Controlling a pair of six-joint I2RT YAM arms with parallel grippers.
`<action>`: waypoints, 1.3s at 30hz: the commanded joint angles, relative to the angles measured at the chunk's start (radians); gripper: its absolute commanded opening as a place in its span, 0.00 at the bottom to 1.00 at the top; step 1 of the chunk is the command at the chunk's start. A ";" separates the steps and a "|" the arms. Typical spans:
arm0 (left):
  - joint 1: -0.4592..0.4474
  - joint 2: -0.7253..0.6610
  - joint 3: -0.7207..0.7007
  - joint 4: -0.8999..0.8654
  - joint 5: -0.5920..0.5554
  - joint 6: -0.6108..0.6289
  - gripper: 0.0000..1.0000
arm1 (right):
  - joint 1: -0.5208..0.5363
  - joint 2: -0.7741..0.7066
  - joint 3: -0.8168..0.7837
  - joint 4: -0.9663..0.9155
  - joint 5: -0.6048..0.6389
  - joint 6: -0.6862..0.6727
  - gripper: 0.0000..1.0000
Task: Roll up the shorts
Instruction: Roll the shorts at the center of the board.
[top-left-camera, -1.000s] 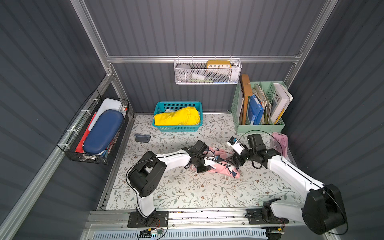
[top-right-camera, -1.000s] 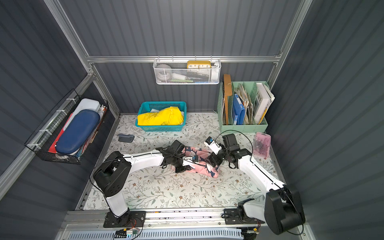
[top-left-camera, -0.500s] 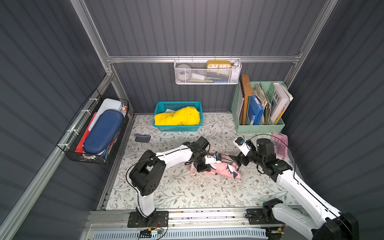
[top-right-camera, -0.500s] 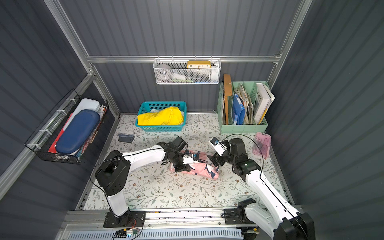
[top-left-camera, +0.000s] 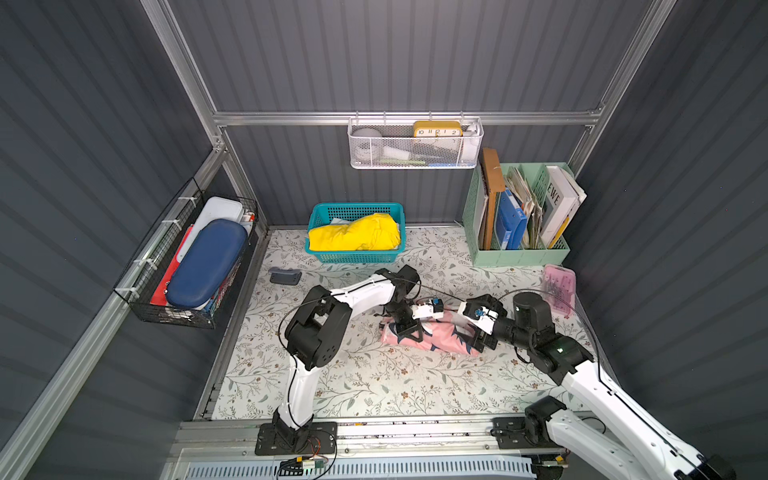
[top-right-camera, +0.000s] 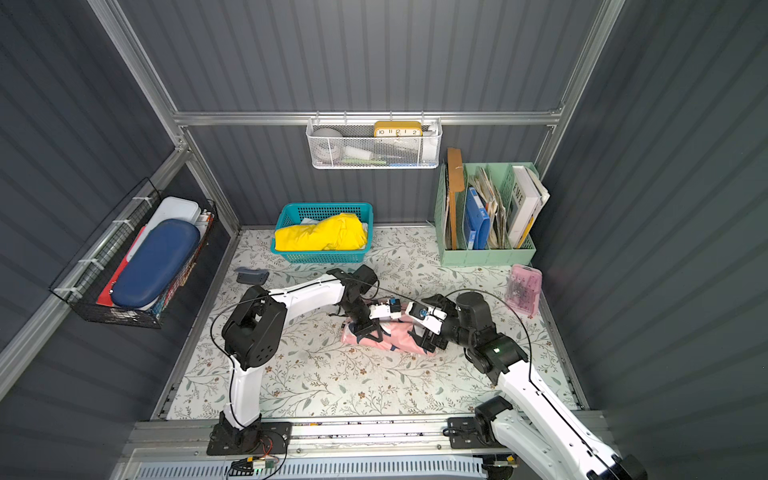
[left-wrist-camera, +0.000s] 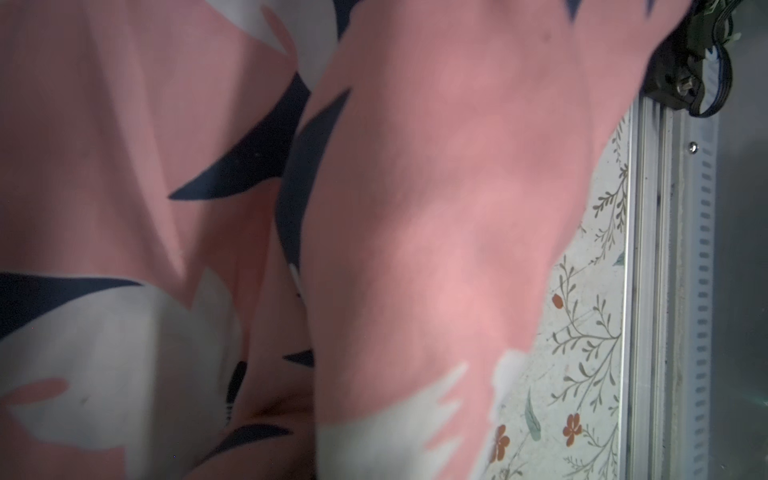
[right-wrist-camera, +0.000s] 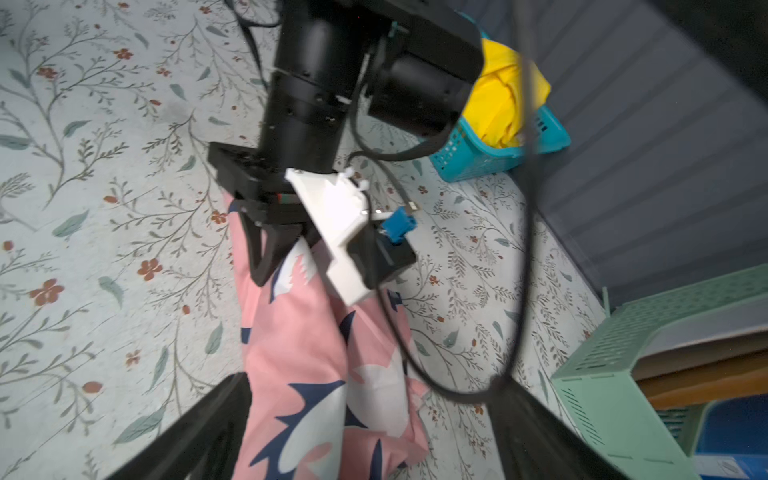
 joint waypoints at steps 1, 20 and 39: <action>0.010 0.076 0.075 -0.138 0.025 -0.015 0.17 | 0.096 -0.023 -0.064 -0.060 0.119 -0.116 0.94; 0.035 0.201 0.177 -0.223 0.065 -0.016 0.19 | 0.222 0.239 -0.116 0.106 0.397 -0.250 0.80; 0.052 0.064 0.028 -0.064 0.005 -0.060 0.68 | 0.169 0.495 -0.001 0.058 0.353 -0.137 0.00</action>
